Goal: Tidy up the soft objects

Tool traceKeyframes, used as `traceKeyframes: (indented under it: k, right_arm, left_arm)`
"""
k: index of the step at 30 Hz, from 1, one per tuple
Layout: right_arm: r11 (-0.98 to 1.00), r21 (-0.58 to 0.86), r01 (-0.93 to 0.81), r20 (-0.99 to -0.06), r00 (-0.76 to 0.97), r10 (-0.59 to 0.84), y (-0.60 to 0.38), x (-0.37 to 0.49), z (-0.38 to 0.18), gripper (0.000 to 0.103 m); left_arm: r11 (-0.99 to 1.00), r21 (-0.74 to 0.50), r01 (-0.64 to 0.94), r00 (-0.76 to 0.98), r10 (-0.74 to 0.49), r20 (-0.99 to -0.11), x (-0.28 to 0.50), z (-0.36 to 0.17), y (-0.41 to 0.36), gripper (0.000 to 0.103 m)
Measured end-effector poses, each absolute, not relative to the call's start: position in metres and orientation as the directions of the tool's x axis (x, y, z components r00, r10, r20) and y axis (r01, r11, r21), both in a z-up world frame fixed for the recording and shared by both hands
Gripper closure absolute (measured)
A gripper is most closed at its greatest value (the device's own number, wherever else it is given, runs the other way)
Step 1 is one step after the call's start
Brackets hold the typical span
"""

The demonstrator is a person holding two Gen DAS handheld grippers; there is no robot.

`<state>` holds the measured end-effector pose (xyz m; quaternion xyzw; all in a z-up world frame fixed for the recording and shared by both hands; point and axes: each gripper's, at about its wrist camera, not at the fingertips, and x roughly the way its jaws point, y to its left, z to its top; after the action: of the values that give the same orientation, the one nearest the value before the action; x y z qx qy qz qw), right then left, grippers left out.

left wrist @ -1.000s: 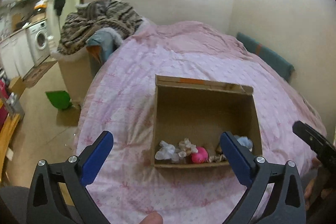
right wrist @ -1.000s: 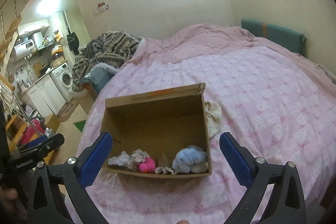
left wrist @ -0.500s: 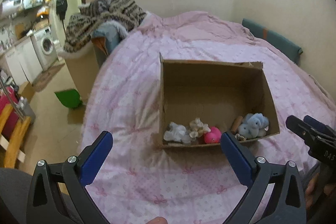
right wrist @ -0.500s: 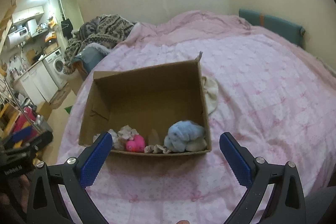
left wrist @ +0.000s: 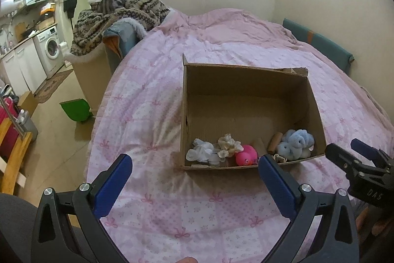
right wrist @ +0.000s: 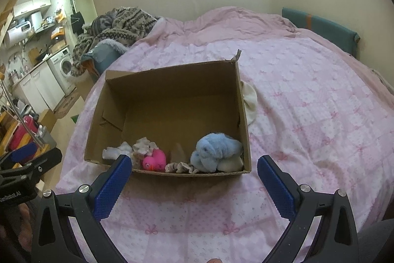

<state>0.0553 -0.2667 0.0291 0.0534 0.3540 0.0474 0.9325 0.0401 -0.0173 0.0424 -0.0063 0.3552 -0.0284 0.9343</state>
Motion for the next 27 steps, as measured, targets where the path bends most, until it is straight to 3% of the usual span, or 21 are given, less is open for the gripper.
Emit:
traceKeyframes:
  k: [27]
  right_arm:
    - [0.993, 0.105, -0.059, -0.665, 0.738, 0.114, -0.2624, 0.0556, 0.0259, 0.0]
  left_arm:
    - [0.998, -0.04, 0.054, 0.743, -0.067, -0.666, 0.0394, 0.0427, -0.0186, 0.001]
